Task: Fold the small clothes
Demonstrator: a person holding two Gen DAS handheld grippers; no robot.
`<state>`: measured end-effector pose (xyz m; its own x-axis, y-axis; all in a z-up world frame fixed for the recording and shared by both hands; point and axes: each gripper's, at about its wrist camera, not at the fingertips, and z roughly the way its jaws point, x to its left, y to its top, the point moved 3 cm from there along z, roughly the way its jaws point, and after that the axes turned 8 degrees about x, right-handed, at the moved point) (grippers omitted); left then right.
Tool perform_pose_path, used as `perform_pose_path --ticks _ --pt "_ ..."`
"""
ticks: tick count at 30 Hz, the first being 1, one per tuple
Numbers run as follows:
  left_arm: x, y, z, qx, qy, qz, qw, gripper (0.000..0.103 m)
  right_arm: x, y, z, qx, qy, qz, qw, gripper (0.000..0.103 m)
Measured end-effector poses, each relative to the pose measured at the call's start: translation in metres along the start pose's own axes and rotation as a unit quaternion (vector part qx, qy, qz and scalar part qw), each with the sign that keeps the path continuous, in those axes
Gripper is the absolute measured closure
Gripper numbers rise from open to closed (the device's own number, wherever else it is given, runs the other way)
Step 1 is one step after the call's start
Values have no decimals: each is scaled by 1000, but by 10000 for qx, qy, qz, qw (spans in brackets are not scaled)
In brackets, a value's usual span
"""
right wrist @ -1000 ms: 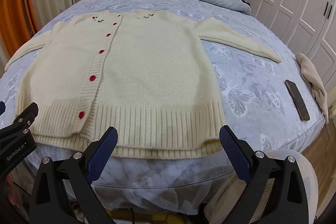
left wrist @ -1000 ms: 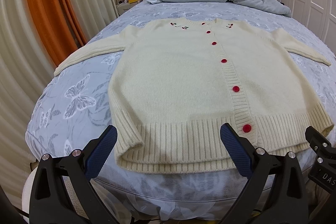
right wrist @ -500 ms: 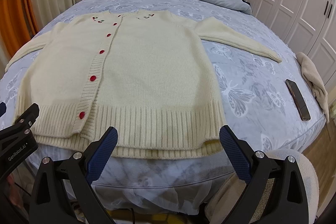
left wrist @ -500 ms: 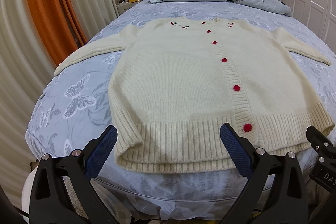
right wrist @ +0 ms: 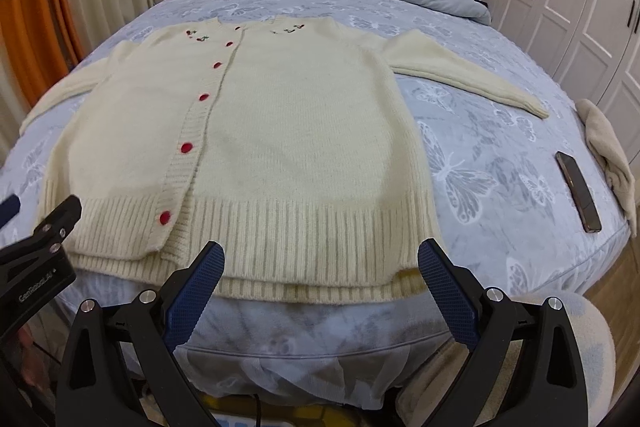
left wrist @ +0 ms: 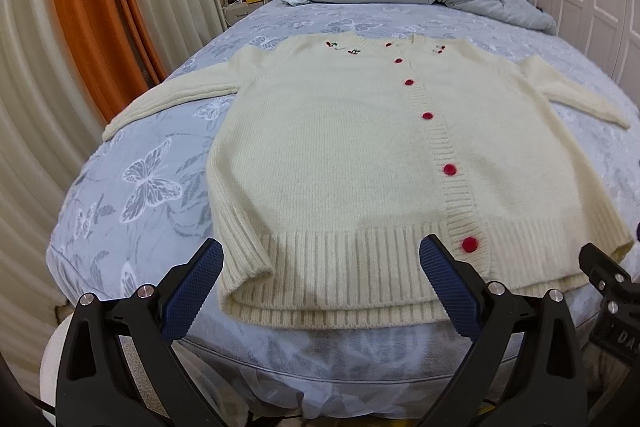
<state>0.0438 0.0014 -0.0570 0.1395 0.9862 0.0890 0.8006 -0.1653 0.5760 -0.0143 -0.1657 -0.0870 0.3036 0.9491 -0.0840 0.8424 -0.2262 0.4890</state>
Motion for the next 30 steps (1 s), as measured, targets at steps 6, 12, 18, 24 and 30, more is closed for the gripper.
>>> perform_pose_path --ticks 6,12,18,24,30 --pt "4 23 -3 -77 -304 -266 9992 6 -72 65 -4 -364 257 668 9968 10" --pt "-9 74 19 -276 -643 -597 9958 6 -190 161 52 -319 447 1713 9837 7" --pt "-19 119 66 -300 -897 -631 9935 6 -287 217 144 -193 -19 2467 9689 9" --pt "-22 144 100 -313 -807 -392 9955 7 -342 232 220 139 -258 3016 9530 16" --pt "-23 152 124 -344 -856 -314 9952 7 -345 240 240 -77 -377 3010 9528 38"
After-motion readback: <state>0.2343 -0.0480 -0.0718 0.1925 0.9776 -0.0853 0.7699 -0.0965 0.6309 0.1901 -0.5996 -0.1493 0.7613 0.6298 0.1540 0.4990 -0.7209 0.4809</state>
